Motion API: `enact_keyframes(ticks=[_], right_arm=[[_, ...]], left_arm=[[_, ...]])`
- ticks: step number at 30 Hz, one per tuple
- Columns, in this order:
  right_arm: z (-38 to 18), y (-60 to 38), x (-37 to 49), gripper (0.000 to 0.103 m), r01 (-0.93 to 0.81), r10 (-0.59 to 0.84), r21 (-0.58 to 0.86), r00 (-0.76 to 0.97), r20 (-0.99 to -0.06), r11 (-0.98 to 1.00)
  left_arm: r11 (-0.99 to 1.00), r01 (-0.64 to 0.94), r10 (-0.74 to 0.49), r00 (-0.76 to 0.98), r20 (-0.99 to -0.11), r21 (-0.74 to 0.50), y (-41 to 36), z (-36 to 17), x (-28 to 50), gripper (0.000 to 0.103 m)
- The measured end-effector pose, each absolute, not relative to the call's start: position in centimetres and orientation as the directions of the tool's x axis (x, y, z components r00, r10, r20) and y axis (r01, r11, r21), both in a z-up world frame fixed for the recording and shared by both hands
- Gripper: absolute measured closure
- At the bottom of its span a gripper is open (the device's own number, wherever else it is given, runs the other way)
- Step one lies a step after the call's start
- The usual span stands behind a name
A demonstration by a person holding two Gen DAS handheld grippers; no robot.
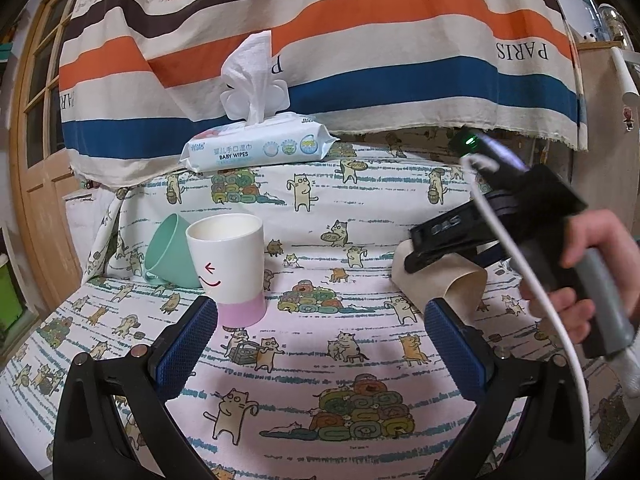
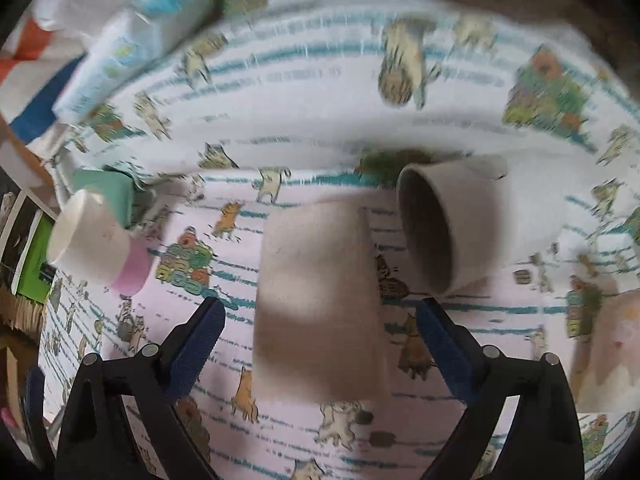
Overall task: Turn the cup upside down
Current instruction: 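Reach the right gripper to the beige square cup lying on its side and grasp it, then lift the beige cup with the right gripper and rotate it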
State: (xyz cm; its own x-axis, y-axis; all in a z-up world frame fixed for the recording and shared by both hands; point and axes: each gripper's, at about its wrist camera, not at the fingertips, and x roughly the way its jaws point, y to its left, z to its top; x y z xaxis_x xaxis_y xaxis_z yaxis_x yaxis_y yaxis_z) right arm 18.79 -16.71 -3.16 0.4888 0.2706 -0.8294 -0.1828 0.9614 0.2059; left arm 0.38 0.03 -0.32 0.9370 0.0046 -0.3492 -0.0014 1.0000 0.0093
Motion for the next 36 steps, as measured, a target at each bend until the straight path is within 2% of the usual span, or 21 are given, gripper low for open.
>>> enact_keyframes(ticks=[4,7,9,19,26,36], right_arm=[[-4.1,-15.5,19.6,0.008,-0.187,0.233,0.161,0.477,-0.847,0.969],[-4.7,-15.1,19.9,0.019,-0.190,0.210,0.135,0.462,-0.862,0.973],[-5.0,-14.9,20.1,0.032,-0.185,0.179,0.105,0.453,-0.873,0.977],[-3.0,-16.9,17.0,0.033,-0.184,0.213,0.135,0.519,-0.828,0.974],[-1.4,-18.6,11.0,0.033,-0.242,0.303,0.196,0.570,-0.764,0.950],[-2.6,-19.6,4.2,0.033,-0.207,0.296,0.212,0.709,-0.640,0.955]], left_arm=[[1.000,-0.006,0.007,0.934,-0.358,0.004,0.2,-0.4,0.5,0.000],[1.000,-0.007,0.008,0.933,-0.359,0.003,0.2,-0.4,0.6,0.000],[1.000,-0.007,0.009,0.933,-0.360,0.007,0.2,-0.4,0.6,0.000],[1.000,-0.015,0.010,0.933,-0.360,-0.011,0.6,-0.4,0.6,0.000],[1.000,-0.005,0.003,0.938,-0.346,-0.004,0.5,-0.3,0.3,0.000],[1.000,-0.003,0.001,0.935,-0.355,-0.003,0.3,-0.2,0.5,0.000]])
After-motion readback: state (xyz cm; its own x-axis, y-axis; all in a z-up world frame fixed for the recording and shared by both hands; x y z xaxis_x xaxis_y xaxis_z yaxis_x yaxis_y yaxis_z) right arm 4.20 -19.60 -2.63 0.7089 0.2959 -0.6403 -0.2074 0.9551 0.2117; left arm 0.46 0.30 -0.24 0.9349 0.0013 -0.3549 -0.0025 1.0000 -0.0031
